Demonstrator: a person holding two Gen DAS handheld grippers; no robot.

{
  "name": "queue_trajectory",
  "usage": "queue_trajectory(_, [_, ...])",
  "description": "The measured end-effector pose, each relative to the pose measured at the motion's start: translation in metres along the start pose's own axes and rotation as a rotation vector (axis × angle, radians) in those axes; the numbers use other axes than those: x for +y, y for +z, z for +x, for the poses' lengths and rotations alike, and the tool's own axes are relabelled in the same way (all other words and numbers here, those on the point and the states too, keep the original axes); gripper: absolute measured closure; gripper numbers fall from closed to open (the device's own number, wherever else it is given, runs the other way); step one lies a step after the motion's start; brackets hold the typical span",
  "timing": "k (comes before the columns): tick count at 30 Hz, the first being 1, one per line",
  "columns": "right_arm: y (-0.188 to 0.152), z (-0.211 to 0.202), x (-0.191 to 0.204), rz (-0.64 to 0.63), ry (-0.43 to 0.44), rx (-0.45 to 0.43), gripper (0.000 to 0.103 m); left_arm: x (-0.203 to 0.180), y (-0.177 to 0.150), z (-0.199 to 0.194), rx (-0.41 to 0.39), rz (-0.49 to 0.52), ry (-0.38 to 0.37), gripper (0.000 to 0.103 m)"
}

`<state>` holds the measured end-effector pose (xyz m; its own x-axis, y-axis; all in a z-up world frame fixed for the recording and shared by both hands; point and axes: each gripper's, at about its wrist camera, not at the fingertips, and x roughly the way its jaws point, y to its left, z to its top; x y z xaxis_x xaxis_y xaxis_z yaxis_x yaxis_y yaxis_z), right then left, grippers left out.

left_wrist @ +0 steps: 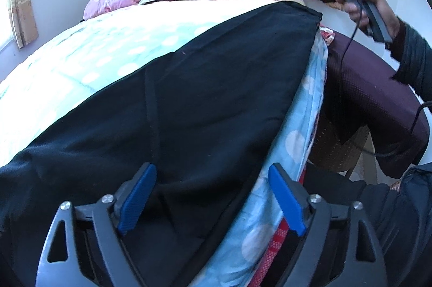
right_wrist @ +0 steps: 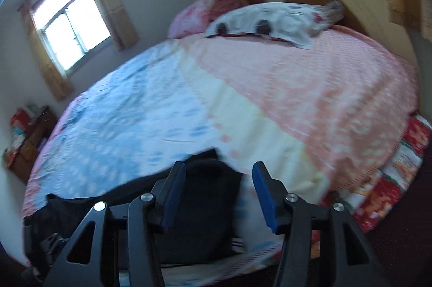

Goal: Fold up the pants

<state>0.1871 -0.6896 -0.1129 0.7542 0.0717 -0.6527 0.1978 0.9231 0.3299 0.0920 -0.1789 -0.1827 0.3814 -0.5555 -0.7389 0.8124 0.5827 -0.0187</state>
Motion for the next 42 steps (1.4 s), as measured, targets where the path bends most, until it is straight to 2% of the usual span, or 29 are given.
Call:
queue_trajectory(4, [0.022, 0.035, -0.008, 0.081, 0.012, 0.098, 0.05, 0.003, 0.0, -0.001, -0.008, -0.019, -0.009, 0.015])
queue_trajectory(6, [0.029, 0.05, -0.015, 0.114, -0.002, 0.144, 0.056, 0.002, 0.0, -0.001, -0.008, -0.02, -0.008, 0.015])
queue_trajectory(7, [0.031, 0.059, -0.017, 0.117, -0.003, 0.183, 0.064, 0.002, 0.0, -0.001, -0.008, -0.019, -0.007, 0.015])
queue_trajectory(8, [0.031, 0.067, -0.018, 0.113, -0.004, 0.226, 0.08, 0.002, -0.001, -0.001, -0.008, -0.017, -0.007, 0.015])
queue_trajectory(10, [0.026, 0.067, -0.011, 0.061, -0.009, 0.25, 0.087, 0.003, -0.001, -0.002, -0.009, -0.015, -0.01, 0.015])
queue_trajectory(14, [0.004, 0.049, 0.02, -0.145, -0.01, 0.259, 0.087, 0.006, -0.001, -0.001, -0.014, -0.021, -0.021, 0.015])
queue_trajectory(19, [-0.021, 0.042, 0.037, -0.309, -0.036, 0.26, 0.087, 0.007, 0.003, 0.001, -0.015, -0.011, -0.023, 0.014])
queue_trajectory(24, [-0.017, 0.044, 0.027, -0.254, -0.024, 0.271, 0.087, 0.008, 0.002, 0.0, -0.02, -0.013, -0.026, 0.014])
queue_trajectory(29, [-0.018, 0.044, 0.036, -0.293, -0.062, 0.279, 0.085, 0.008, -0.001, -0.001, -0.024, -0.01, -0.026, 0.014])
queue_trajectory(35, [-0.024, 0.034, 0.037, -0.304, -0.013, 0.297, 0.068, 0.009, 0.0, 0.0, -0.026, -0.004, -0.028, 0.014])
queue_trajectory(42, [-0.027, 0.029, 0.034, -0.285, 0.004, 0.322, 0.068, 0.008, 0.001, 0.001, -0.027, -0.004, -0.027, 0.014])
